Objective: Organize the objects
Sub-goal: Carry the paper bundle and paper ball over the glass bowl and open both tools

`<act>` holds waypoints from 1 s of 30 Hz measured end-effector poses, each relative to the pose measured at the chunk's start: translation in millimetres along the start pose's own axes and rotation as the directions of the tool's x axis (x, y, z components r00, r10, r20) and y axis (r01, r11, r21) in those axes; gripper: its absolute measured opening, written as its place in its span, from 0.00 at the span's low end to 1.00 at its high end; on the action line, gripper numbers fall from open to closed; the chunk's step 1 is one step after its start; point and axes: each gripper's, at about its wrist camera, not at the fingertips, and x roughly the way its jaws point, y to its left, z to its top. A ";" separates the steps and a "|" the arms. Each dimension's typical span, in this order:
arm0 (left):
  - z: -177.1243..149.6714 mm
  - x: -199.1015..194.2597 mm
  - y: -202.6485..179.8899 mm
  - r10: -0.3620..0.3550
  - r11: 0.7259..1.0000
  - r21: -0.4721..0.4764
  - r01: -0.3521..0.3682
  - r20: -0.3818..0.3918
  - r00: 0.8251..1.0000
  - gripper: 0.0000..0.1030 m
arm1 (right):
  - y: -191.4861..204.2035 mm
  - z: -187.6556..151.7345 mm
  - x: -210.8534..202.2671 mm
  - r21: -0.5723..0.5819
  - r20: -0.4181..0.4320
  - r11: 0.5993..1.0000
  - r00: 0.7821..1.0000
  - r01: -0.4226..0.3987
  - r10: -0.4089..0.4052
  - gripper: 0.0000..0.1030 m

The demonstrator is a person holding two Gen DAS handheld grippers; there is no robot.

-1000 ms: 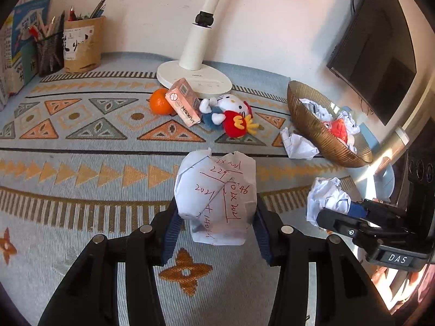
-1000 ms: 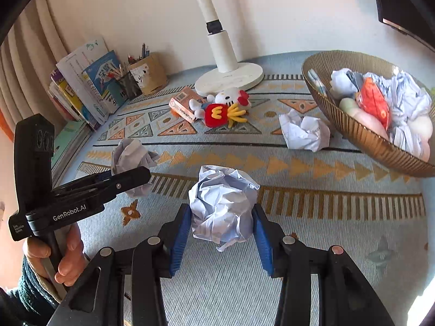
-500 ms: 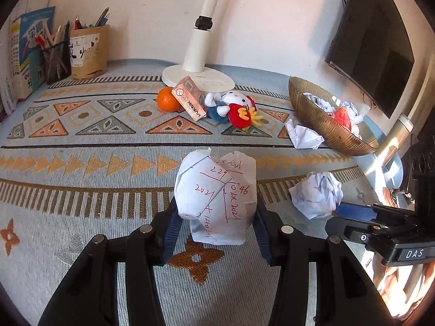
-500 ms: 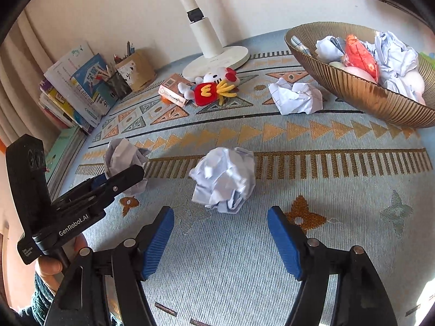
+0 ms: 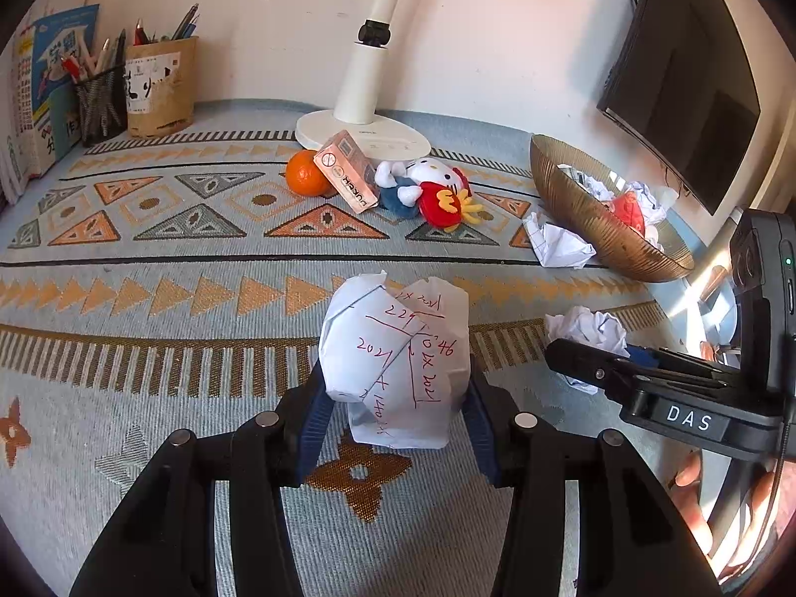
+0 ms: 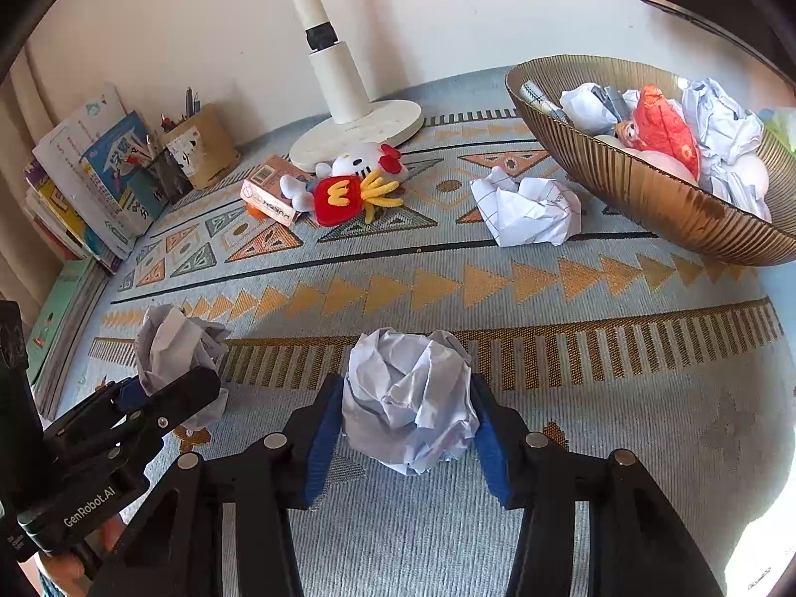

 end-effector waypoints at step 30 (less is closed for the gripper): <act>151.8 83.5 -139.5 -0.258 0.962 0.094 0.255 0.031 0.966 0.86 | -147.7 144.4 -92.8 0.248 0.244 0.963 0.955 0.108 -0.170 0.68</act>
